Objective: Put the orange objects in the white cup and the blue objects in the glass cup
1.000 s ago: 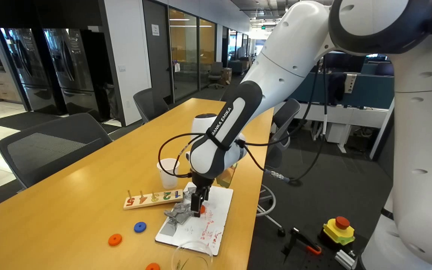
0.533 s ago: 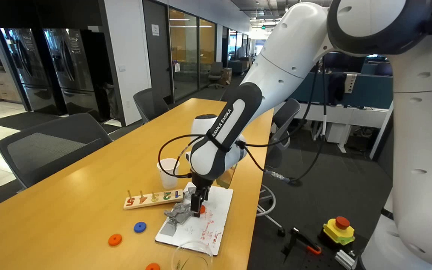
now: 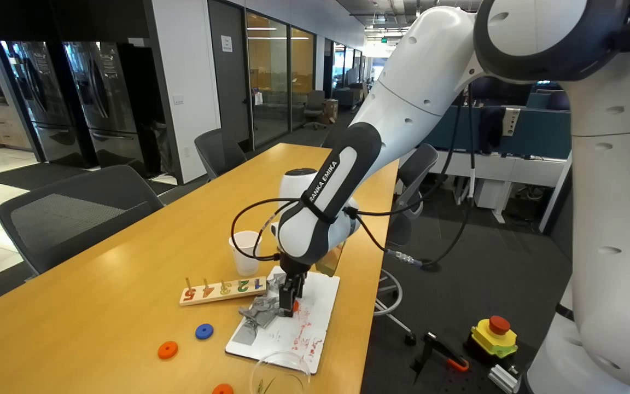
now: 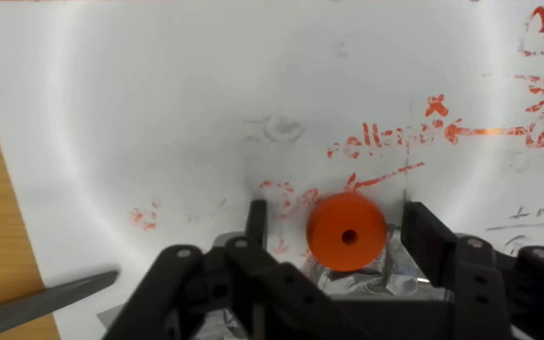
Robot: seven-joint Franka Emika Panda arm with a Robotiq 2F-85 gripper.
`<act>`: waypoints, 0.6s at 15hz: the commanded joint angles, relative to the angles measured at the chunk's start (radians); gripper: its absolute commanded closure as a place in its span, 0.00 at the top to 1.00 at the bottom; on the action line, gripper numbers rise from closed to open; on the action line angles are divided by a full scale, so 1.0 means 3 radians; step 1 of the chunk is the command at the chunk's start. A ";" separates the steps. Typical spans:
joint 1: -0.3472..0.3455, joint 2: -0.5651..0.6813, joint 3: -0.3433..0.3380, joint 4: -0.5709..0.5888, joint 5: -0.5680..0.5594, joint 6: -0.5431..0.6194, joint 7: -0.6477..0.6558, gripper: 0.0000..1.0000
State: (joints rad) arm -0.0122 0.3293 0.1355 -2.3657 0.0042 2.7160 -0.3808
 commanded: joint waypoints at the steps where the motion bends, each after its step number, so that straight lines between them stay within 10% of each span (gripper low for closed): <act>1: 0.0017 -0.0006 -0.0024 -0.0006 -0.0062 0.0113 0.0097 0.42; 4: 0.0167 -0.0053 -0.0224 -0.0036 -0.0289 0.0254 0.0475 0.20; 9: 0.0410 -0.0237 -0.0575 -0.0013 -0.0722 0.0377 0.1247 0.21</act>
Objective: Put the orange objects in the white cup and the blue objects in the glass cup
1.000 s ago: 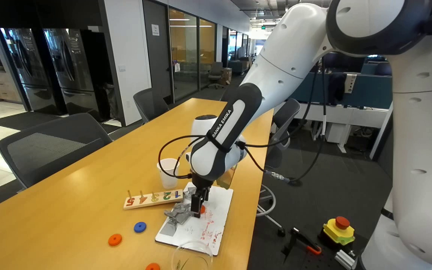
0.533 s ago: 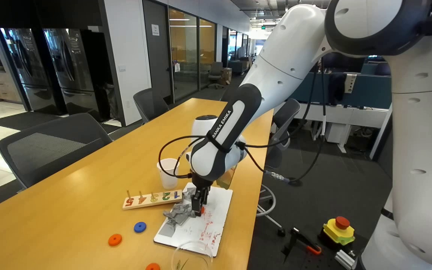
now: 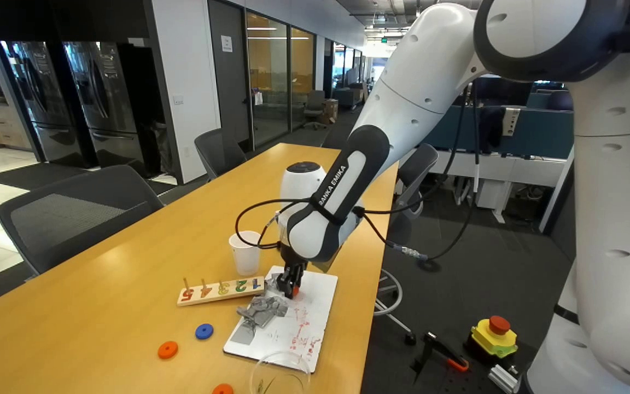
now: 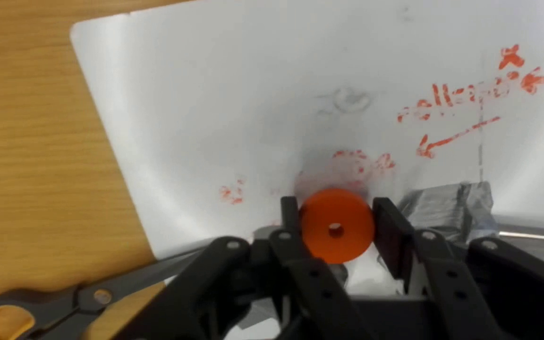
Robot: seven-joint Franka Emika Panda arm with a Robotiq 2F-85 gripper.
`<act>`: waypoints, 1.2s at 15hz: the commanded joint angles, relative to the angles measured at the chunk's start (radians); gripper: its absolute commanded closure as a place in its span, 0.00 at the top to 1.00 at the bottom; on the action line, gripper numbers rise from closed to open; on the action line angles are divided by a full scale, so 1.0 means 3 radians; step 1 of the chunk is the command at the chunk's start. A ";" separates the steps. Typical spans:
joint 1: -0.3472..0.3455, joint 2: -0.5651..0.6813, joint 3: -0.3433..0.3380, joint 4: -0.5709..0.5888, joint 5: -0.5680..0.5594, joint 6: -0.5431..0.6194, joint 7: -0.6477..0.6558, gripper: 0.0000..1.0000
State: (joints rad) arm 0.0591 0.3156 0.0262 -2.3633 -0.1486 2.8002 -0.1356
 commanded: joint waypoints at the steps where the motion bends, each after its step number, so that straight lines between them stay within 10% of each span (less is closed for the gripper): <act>1: 0.0210 -0.0249 -0.0263 -0.0007 -0.0259 0.0132 0.0568 0.21; 18: 0.0393 0.0127 -0.0422 0.0922 -0.0219 0.0472 0.2108 0.21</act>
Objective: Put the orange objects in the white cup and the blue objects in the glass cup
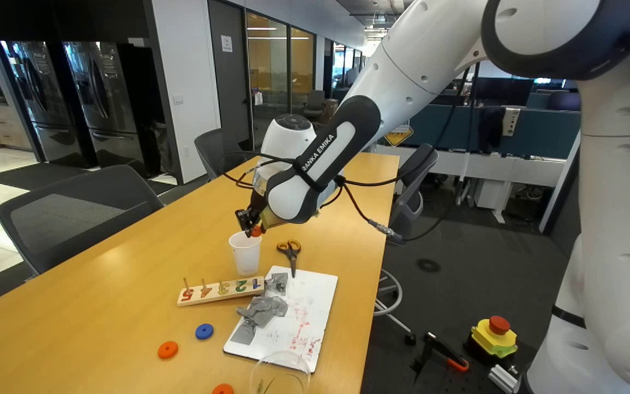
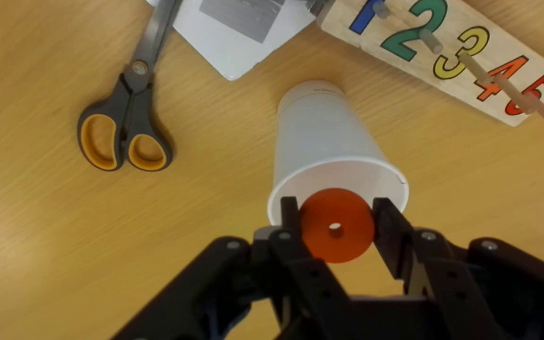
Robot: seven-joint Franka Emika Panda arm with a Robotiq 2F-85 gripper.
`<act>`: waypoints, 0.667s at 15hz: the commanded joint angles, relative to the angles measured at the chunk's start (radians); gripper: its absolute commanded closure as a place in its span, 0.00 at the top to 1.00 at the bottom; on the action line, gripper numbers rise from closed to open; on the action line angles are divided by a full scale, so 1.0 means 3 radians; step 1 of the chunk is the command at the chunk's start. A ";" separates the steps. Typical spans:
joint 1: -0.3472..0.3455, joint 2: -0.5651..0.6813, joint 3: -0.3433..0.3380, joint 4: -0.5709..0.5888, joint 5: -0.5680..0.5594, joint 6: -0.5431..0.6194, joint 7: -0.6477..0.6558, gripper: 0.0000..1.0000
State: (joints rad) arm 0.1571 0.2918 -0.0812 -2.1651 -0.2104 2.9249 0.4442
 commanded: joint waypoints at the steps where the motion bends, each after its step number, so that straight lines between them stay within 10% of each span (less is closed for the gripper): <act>1: 0.0068 0.0257 -0.0067 0.0321 -0.0014 0.0046 0.0202 0.21; 7: 0.0109 0.0446 -0.0102 0.0522 -0.0055 0.0017 0.0309 0.23; 8: 0.0116 0.0461 -0.0108 0.0540 -0.0050 0.0002 0.0322 0.68; 10: 0.0135 0.0481 -0.0126 0.0560 -0.0055 -0.0015 0.0339 0.76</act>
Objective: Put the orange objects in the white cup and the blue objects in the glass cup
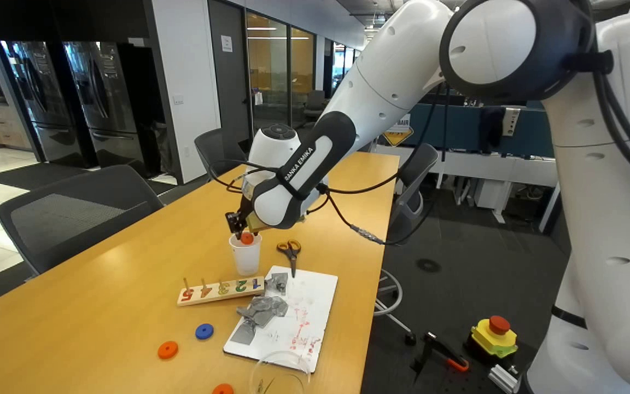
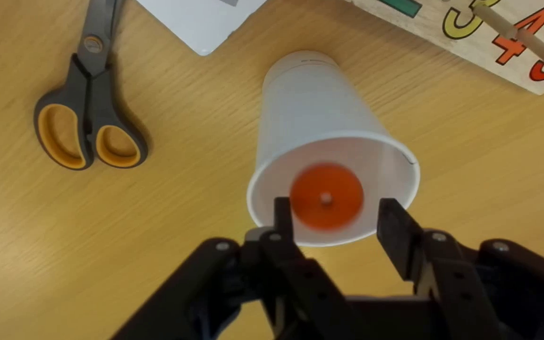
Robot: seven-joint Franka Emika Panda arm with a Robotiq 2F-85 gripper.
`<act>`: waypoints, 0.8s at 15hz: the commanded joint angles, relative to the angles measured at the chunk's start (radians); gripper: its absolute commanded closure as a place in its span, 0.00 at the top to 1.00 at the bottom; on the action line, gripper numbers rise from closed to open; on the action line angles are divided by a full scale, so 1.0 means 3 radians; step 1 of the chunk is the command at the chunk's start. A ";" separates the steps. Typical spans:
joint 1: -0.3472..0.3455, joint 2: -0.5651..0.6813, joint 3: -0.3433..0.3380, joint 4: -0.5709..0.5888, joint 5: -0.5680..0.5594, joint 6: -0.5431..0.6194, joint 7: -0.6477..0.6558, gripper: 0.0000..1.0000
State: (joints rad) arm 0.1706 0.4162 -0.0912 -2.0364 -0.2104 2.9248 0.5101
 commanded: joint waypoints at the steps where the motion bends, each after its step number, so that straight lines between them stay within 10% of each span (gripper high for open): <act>1: 0.0102 0.0059 -0.0103 0.0124 -0.0063 -0.0023 0.0123 0.84; 4: 0.0150 -0.0014 -0.0106 0.0056 -0.0107 -0.0042 0.0079 1.00; 12: 0.0506 -0.0125 0.0066 0.0034 -0.0282 -0.0605 -0.0478 1.00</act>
State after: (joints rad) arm 0.2981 0.4061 -0.1094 -2.0303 -0.2930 2.8281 0.4531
